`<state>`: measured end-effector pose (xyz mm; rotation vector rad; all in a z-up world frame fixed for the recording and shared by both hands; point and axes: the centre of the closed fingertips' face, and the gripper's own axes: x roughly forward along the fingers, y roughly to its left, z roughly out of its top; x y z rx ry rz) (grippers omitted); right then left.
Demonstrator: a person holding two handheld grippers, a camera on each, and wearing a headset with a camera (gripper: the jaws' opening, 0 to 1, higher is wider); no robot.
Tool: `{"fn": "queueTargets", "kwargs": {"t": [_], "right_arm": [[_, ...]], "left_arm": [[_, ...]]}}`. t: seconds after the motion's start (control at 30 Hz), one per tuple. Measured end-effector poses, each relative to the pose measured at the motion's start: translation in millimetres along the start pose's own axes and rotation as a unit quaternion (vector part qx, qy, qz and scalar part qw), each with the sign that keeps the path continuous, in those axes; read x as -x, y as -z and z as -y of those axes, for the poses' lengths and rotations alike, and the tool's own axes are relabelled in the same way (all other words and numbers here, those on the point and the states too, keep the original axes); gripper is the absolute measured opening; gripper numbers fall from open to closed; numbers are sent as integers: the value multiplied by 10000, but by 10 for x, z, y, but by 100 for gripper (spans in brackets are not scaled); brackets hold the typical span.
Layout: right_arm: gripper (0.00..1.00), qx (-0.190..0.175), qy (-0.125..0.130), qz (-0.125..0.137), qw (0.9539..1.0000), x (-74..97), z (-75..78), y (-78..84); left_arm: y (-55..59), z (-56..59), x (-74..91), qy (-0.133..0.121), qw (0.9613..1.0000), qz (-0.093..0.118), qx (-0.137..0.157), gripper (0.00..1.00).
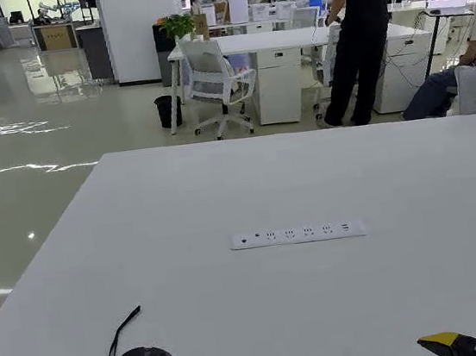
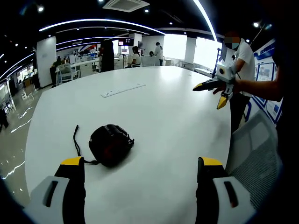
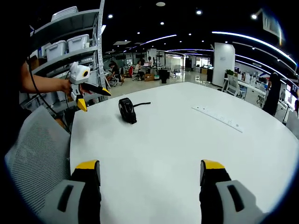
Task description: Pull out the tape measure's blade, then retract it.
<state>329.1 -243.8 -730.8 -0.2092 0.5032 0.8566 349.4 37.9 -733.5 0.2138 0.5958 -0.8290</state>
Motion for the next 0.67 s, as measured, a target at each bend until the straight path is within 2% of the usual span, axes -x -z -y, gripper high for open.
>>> {"fn": "queueTargets", "kwargs": {"t": [0.2,0.67], "right_arm": [[90,38,80,-12,10000,-22,25,3],[91,34,35,8,10000,-30,-23,-24]], "left_arm": [[-24,-6,-24,20,10000,37,22,99],[-31,-35,-50,63,9999,99,22,99]]}}
